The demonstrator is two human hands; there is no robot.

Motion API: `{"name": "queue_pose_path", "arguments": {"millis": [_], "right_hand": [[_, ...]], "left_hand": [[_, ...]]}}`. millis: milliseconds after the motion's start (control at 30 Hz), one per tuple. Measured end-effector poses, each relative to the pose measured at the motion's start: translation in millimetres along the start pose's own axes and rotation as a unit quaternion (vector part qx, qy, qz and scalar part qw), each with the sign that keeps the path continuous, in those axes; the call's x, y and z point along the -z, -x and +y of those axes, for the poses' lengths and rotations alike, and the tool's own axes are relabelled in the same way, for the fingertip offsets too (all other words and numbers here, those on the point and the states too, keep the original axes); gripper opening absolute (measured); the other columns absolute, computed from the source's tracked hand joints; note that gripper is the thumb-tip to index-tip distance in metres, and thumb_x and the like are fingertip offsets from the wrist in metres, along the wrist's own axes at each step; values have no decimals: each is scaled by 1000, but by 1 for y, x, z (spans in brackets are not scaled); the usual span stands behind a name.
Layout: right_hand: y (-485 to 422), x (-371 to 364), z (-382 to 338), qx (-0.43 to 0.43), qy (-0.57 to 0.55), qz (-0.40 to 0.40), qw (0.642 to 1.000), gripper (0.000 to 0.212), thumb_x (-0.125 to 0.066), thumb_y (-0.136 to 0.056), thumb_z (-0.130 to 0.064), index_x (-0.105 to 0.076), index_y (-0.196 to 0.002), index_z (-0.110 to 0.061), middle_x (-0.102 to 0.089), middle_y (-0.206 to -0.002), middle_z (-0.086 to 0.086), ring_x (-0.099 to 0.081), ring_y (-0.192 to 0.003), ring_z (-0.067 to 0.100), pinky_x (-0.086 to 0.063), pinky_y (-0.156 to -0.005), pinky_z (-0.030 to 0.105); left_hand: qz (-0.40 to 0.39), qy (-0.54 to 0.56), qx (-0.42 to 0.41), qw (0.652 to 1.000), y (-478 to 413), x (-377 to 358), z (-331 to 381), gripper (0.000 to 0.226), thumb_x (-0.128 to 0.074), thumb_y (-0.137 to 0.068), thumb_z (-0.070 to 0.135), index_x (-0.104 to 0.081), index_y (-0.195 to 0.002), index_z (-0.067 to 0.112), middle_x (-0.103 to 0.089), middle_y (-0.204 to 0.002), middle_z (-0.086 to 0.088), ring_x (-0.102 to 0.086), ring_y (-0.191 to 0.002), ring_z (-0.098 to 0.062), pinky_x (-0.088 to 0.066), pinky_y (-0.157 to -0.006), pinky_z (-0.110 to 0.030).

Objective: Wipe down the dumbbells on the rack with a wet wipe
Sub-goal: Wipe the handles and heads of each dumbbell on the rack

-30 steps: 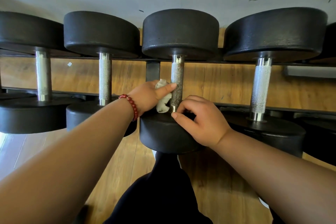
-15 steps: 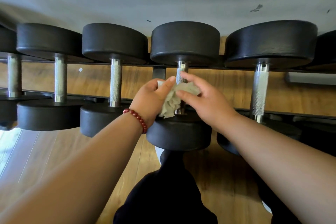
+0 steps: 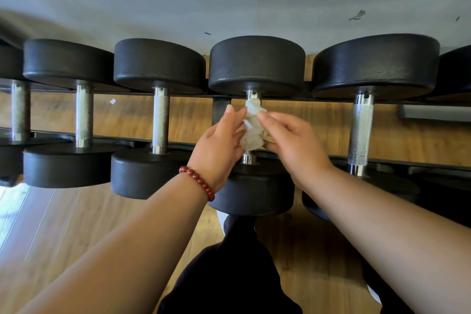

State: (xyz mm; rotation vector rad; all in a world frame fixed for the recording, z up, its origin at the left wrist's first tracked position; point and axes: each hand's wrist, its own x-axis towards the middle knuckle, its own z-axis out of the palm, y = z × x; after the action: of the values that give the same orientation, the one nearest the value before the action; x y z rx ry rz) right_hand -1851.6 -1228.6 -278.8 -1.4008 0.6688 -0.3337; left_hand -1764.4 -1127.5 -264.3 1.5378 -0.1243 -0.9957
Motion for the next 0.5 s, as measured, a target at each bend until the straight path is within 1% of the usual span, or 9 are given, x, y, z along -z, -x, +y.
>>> {"name": "queue_pose_path", "arguments": {"millis": [67, 133, 200, 267, 300, 367, 400, 433, 500], "right_hand": [[2, -2, 0, 4, 15, 2, 1000, 17, -65, -87, -49, -73, -85, -34, -74, -89, -4, -70, -89, 11, -57, -86, 43], [2, -2, 1, 9, 38, 34, 999, 3, -65, -90, -39, -67, -87, -40, -72, -87, -12, -68, -84, 1, -58, -79, 31], [0, -1, 3, 14, 77, 64, 995, 6, -65, -91, -32, -66, -91, -38, -70, -87, -14, -67, -82, 2, -57, -73, 27], [-4, 1, 8, 24, 114, 85, 989, 6, -65, -93, -27, -69, -95, -30, -70, -89, -12, -65, -85, 4, -51, -68, 18], [-6, 2, 10, 35, 138, 95, 985, 10, -63, -93, -24, -70, -100, -25, -70, -93, -11, -64, -88, 4, -47, -66, 12], [-8, 4, 12, 98, 214, 119, 965, 21, -61, -95, -19, -70, -113, -18, -69, -106, -6, -62, -97, 4, -44, -72, 3], [-10, 5, 13, 151, 262, 125, 945, 25, -61, -94, -15, -69, -118, -16, -68, -113, -3, -60, -103, 5, -44, -79, 2], [-13, 6, 16, 199, 307, 117, 923, 28, -61, -93, -10, -68, -121, -13, -67, -120, 2, -59, -109, 9, -44, -90, 7], [-20, 5, 28, 238, 364, 56, 899, 36, -61, -91, -1, -65, -125, -10, -61, -132, 9, -55, -123, 24, -41, -106, 29]], "left_hand": [[8, -32, -6, 999, 0, -2, -2, 45, -35, -101, 49, -64, -120, 21, -65, -127, 1, -59, -119, -11, -46, -106, -38], [20, -55, -22, 998, 2, -3, -2, 40, -33, -103, 44, -67, -111, 25, -68, -122, 3, -60, -117, -9, -47, -104, -37], [53, -82, -51, 994, 5, 0, -3, 39, -32, -104, 40, -68, -110, 25, -70, -115, 6, -63, -111, -6, -50, -99, -35], [104, -173, -104, 974, 8, 6, -5, 38, -31, -105, 39, -66, -111, 28, -68, -111, 12, -61, -108, 0, -48, -96, -24], [127, -223, -126, 958, 8, 8, -8, 37, -30, -105, 38, -65, -113, 29, -64, -113, 15, -58, -109, 3, -43, -95, -17], [151, -289, -134, 936, 5, 10, -15, 39, -29, -105, 36, -62, -123, 26, -57, -117, 16, -49, -114, 3, -33, -93, -11], [154, -301, -129, 932, 3, 10, -20, 41, -29, -105, 36, -60, -128, 23, -56, -120, 13, -46, -116, 2, -32, -95, -13], [159, -301, -126, 932, 1, 9, -23, 42, -29, -105, 36, -58, -130, 21, -57, -123, 11, -46, -117, 0, -31, -97, -16], [173, -276, -132, 936, -2, 9, -28, 40, -30, -105, 35, -60, -128, 20, -59, -121, 10, -50, -116, -2, -34, -95, -18]]}}
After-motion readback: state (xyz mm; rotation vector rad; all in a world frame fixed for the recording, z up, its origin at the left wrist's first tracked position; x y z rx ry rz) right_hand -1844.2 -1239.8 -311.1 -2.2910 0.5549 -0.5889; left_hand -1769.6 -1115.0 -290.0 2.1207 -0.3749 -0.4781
